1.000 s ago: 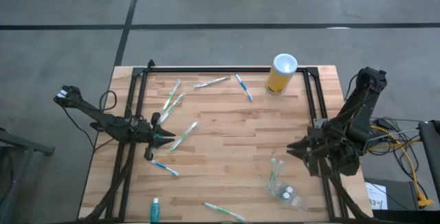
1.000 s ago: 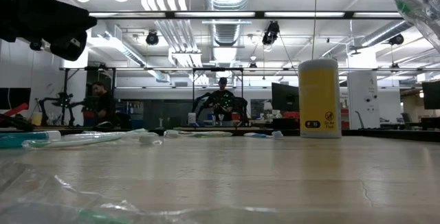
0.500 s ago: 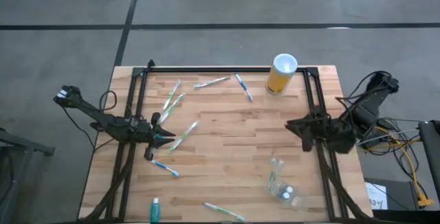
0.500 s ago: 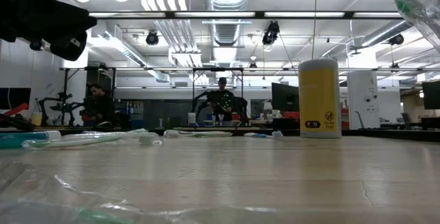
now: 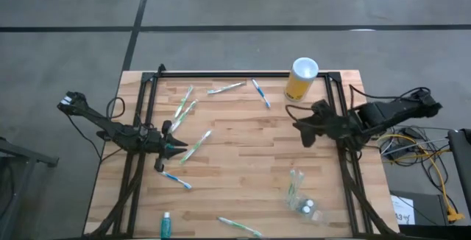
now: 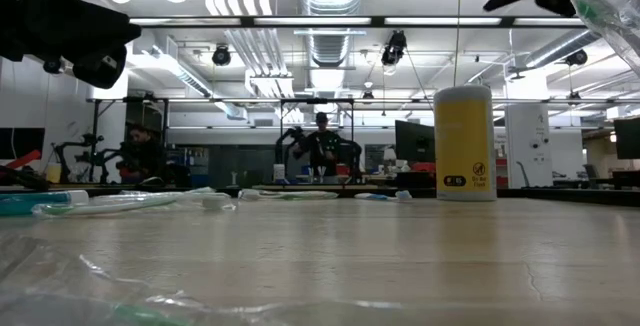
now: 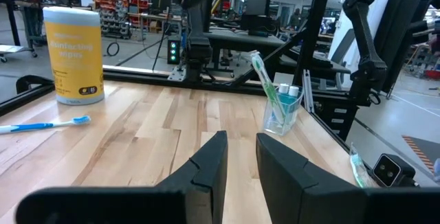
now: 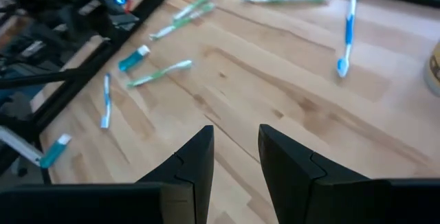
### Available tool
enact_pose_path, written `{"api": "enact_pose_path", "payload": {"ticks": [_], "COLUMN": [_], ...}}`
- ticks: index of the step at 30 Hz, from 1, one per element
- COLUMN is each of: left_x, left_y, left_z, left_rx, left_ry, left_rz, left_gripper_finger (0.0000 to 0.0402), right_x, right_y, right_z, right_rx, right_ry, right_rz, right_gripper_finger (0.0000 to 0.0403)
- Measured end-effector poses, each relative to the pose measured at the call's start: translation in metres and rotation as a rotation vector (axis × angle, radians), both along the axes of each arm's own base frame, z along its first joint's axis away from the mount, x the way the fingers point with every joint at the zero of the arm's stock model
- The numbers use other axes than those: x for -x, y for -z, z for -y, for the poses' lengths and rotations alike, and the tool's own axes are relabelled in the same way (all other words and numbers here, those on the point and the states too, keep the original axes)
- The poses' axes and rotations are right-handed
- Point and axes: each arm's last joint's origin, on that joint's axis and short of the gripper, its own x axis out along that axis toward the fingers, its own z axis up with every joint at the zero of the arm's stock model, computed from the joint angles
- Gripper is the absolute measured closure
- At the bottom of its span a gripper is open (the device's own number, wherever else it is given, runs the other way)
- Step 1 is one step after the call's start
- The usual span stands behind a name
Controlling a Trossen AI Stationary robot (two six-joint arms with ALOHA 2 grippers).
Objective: Pick & Place toothbrushing station
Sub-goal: Put the top blue toothbrush into the transparent organizer
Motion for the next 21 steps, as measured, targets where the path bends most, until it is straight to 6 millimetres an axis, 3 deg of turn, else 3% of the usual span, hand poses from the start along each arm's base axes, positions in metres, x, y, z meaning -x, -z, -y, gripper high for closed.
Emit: {"api": "enact_pose_path", "payload": {"ticks": [9,21], "left_x": [0.0,0.0], "left_y": [0.0,0.0], "left_z": [0.0,0.0], "left_rx": [0.0,0.0], "left_ry": [0.0,0.0], "left_rz": [0.0,0.0], "left_gripper_finger": [0.0319,0.0319], "right_x": [-0.035,-0.093], "right_y": [0.012,0.037], "right_z": [0.035,0.1], "right_rx": [-0.087,-0.15], "right_ry": [0.038,0.138], "right_rz": [-0.091,-0.326], "right_gripper_finger": [0.0291,0.0291]}}
